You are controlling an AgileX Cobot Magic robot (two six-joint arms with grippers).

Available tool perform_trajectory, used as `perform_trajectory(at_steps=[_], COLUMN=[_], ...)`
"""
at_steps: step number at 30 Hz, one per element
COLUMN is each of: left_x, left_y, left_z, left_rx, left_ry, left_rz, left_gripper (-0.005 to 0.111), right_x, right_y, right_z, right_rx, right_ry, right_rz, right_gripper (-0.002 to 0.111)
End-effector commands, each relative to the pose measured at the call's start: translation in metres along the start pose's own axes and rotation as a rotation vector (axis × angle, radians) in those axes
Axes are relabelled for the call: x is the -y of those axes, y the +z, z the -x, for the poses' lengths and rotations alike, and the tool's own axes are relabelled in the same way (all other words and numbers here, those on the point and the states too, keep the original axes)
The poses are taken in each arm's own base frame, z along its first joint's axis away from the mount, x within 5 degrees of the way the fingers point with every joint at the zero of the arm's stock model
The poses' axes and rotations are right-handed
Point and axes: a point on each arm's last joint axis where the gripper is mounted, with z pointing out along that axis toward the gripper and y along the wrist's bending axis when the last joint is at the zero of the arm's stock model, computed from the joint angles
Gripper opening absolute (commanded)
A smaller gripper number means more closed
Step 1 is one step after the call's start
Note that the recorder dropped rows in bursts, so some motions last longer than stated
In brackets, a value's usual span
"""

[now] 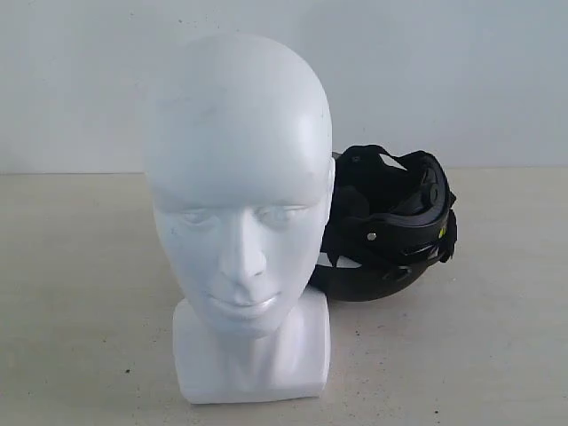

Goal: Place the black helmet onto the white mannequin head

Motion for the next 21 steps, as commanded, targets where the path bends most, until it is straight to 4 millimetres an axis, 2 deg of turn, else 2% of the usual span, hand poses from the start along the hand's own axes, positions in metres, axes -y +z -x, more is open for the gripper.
perform_trajectory(at_steps=[1, 5, 8, 11, 13, 14, 15, 16, 17, 18, 19, 20, 21], left_x=[0.000, 0.000, 0.000, 0.000, 0.000, 0.000, 0.000, 0.000, 0.000, 0.000, 0.000, 0.000, 0.000], left_y=[0.000, 0.000, 0.000, 0.000, 0.000, 0.000, 0.000, 0.000, 0.000, 0.000, 0.000, 0.000, 0.000], left_z=[-0.001, -0.001, -0.001, -0.001, -0.001, -0.001, -0.001, -0.001, -0.001, -0.001, -0.001, -0.001, -0.001], left_rx=[0.001, 0.001, 0.001, 0.001, 0.001, 0.001, 0.001, 0.001, 0.001, 0.001, 0.001, 0.001, 0.001], left_ry=[-0.005, -0.005, -0.005, -0.005, -0.005, -0.005, -0.005, -0.005, -0.005, -0.005, -0.005, -0.005, -0.005], left_rz=[0.000, 0.000, 0.000, 0.000, 0.000, 0.000, 0.000, 0.000, 0.000, 0.000, 0.000, 0.000, 0.000], left_gripper=[0.004, 0.004, 0.004, 0.004, 0.004, 0.004, 0.004, 0.004, 0.004, 0.004, 0.004, 0.004, 0.004], right_x=[-0.004, -0.009, -0.013, -0.015, -0.017, -0.018, -0.020, -0.019, -0.016, -0.014, -0.010, -0.009, -0.011], right_y=[-0.003, -0.009, -0.021, -0.038, -0.047, -0.051, -0.059, -0.060, -0.059, -0.056, -0.043, -0.036, -0.023], right_z=[0.020, 0.038, 0.056, 0.073, 0.088, 0.098, 0.120, 0.133, 0.157, 0.168, 0.181, 0.186, 0.189], right_rx=[0.219, 0.431, 0.659, 0.895, 0.924, 0.912, 0.831, 0.777, 0.651, 0.568, 0.357, 0.239, 0.008], right_ry=[-0.031, 0.011, 0.038, 0.247, 0.223, 0.190, 0.114, 0.093, 0.099, 0.108, 0.137, 0.155, 0.144], right_rz=[0.042, 0.103, 0.165, 0.307, 0.315, 0.306, 0.255, 0.219, 0.146, 0.102, 0.017, -0.014, -0.032], right_gripper=[0.000, 0.000, 0.000, 0.000, 0.000, 0.000, 0.000, 0.000, 0.000, 0.000, 0.000, 0.000, 0.000])
